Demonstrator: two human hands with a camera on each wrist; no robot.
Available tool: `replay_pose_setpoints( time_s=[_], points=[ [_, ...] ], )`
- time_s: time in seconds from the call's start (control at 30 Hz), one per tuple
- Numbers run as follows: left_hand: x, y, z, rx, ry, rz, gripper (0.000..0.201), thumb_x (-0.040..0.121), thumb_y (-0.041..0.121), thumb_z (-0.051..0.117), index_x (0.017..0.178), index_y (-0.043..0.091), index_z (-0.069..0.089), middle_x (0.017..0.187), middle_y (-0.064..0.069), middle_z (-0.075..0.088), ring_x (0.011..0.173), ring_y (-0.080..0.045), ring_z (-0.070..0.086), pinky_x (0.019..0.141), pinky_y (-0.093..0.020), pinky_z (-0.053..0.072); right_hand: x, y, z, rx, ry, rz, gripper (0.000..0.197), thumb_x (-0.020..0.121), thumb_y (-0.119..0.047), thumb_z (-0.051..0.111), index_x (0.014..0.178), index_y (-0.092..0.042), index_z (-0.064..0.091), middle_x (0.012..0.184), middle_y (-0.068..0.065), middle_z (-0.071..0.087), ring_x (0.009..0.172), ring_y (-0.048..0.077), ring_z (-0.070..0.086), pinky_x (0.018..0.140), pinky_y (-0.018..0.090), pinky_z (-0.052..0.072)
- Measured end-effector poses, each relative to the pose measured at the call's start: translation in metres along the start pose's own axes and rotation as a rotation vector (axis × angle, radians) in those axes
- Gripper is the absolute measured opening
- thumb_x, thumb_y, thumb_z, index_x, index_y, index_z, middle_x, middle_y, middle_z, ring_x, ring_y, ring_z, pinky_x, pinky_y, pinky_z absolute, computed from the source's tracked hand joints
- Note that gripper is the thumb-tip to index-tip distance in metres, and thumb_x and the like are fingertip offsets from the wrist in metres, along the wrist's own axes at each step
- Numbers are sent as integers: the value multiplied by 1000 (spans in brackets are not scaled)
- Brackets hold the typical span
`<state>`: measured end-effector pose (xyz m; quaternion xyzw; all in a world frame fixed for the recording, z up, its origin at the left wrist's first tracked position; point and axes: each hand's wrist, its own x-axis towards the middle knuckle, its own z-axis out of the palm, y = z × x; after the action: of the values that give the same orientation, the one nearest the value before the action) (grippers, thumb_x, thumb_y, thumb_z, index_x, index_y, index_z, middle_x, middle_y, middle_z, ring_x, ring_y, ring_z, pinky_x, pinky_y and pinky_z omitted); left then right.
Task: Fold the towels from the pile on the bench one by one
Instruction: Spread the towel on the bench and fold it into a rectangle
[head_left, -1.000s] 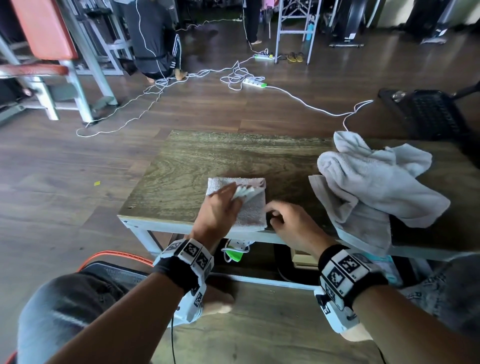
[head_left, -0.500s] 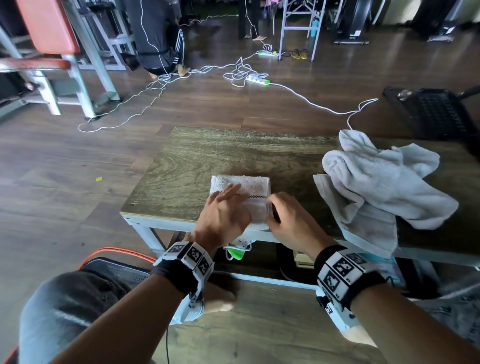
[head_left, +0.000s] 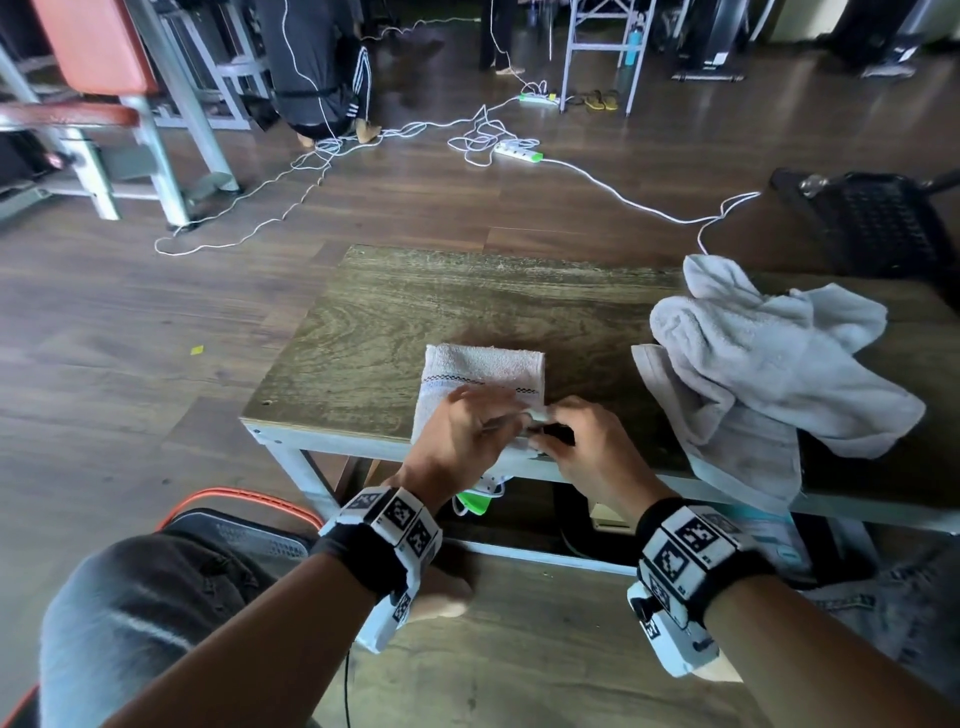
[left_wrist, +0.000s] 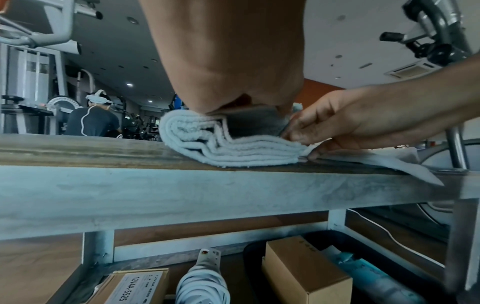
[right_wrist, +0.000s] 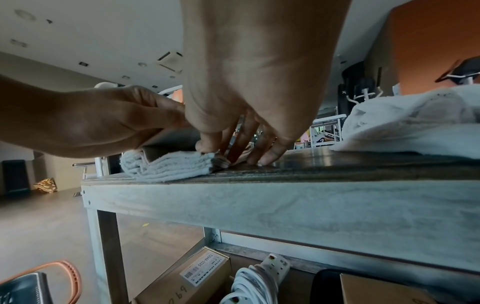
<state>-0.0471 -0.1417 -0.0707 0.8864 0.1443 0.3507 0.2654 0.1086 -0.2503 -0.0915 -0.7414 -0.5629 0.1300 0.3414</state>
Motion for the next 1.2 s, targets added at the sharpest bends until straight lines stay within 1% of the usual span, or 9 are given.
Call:
replay_pose_setpoints(
  time_s=[0.1, 0.3, 0.47, 0.67, 0.8, 0.9, 1.0, 1.07, 1.2],
  points=[
    [-5, -5, 9, 69, -118, 78, 20, 91, 24, 65, 107, 17, 76, 115, -1, 71, 105, -16, 64, 93, -31, 46, 0, -2, -2, -4, 12, 23, 20, 85, -26, 77, 102, -16, 73, 99, -4, 69, 97, 20, 64, 86, 35, 50],
    [-17, -24, 15, 195, -267, -63, 36, 94, 48, 50, 126, 38, 64, 144, 4, 53, 138, -19, 42, 116, -42, 27, -6, -6, -9, 55, -25, -18, 33, 83, -17, 75, 107, -33, 59, 99, -15, 68, 99, 5, 63, 88, 29, 51],
    [-5, -23, 6, 80, -156, -38, 28, 96, 26, 51, 114, 21, 72, 129, 8, 63, 126, -14, 54, 108, -34, 41, -4, -6, -9, -36, 30, 3, 10, 87, -19, 73, 84, -17, 64, 82, -6, 66, 78, 11, 61, 72, 36, 52],
    [-7, -23, 5, 478, -229, -166, 42, 95, 45, 42, 132, 27, 48, 146, -2, 46, 141, -23, 34, 114, -45, 29, 1, -27, -21, -179, -45, 155, 10, 80, -13, 58, 78, -23, 60, 86, -10, 62, 79, 11, 60, 68, 32, 52],
    [-5, -23, 10, 512, -319, -295, 69, 84, 63, 23, 144, 31, 38, 157, -1, 32, 148, -21, 20, 119, -43, 21, 22, -51, -8, -256, 101, 83, 20, 84, -19, 55, 104, -21, 57, 108, -6, 57, 100, 14, 54, 81, 32, 49],
    [0, -21, 8, 450, -266, -317, 68, 78, 56, 29, 138, 31, 47, 151, 3, 40, 143, -17, 29, 116, -41, 26, 45, -51, 18, -198, 7, 17, 38, 94, -27, 47, 129, -14, 53, 134, 4, 56, 127, 22, 50, 105, 42, 44],
    [9, -21, -6, 217, -185, -350, 61, 71, 44, 47, 127, 22, 60, 130, 5, 58, 122, -17, 51, 103, -42, 42, 51, -35, 36, -192, -99, 89, 58, 101, -44, 28, 151, -14, 35, 160, 5, 31, 150, 22, 25, 120, 49, 25],
    [15, -27, -15, 87, -88, -378, 60, 67, 33, 39, 118, 12, 62, 115, -2, 64, 107, -21, 55, 94, -41, 47, 46, -25, 42, -269, -165, 118, 60, 103, -44, 22, 158, -21, 17, 168, -5, 7, 154, 11, 1, 124, 52, 3],
    [16, -36, -9, 299, -141, -471, 60, 85, 35, 37, 142, 15, 44, 149, -2, 42, 140, -22, 31, 111, -49, 29, 41, -23, 45, -339, -153, 108, 63, 102, -47, 16, 159, -24, 6, 168, -8, -5, 153, 7, -11, 121, 52, -9]
  ],
)
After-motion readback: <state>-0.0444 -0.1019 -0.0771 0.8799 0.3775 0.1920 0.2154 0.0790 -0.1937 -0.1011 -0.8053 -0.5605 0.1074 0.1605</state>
